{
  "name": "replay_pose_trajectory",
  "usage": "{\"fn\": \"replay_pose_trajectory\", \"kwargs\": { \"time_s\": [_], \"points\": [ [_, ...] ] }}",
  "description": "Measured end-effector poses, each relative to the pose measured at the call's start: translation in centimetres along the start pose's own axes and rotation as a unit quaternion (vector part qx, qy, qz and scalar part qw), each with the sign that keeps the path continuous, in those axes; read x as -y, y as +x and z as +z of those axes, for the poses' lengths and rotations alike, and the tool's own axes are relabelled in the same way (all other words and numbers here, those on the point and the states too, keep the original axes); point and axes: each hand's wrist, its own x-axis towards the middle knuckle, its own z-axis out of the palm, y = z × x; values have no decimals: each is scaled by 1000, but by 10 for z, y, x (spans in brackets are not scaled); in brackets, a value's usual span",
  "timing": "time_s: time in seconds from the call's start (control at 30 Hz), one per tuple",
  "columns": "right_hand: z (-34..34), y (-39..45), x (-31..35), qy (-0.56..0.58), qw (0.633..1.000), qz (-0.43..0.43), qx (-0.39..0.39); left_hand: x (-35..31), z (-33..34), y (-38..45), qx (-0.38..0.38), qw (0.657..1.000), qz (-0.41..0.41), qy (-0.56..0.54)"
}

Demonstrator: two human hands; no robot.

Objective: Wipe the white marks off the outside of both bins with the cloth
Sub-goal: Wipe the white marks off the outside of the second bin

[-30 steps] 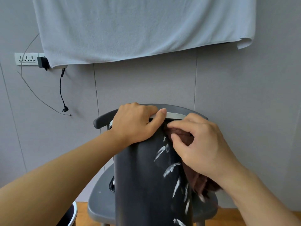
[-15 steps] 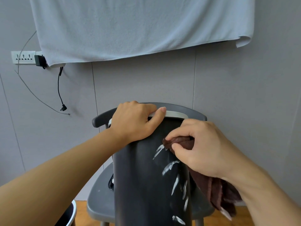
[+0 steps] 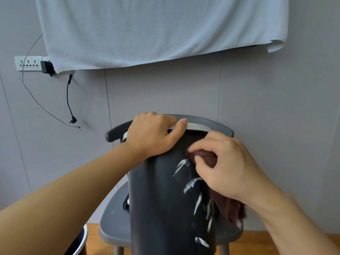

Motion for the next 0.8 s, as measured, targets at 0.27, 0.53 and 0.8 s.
{"fn": "replay_pose_trajectory", "kwargs": {
  "time_s": [0.27, 0.53, 0.8],
  "points": [
    [8, -3, -5, 24, 998, 13, -53, 3, 2, 2, 12, 1000, -5, 9],
    [0, -5, -1, 5, 999, 8, 31, -1, 1, 5, 31, 999, -9, 4],
    [3, -7, 5, 1, 999, 2, 50, -3, 2, 7, 24, 1000, -3, 0]
  ]
}}
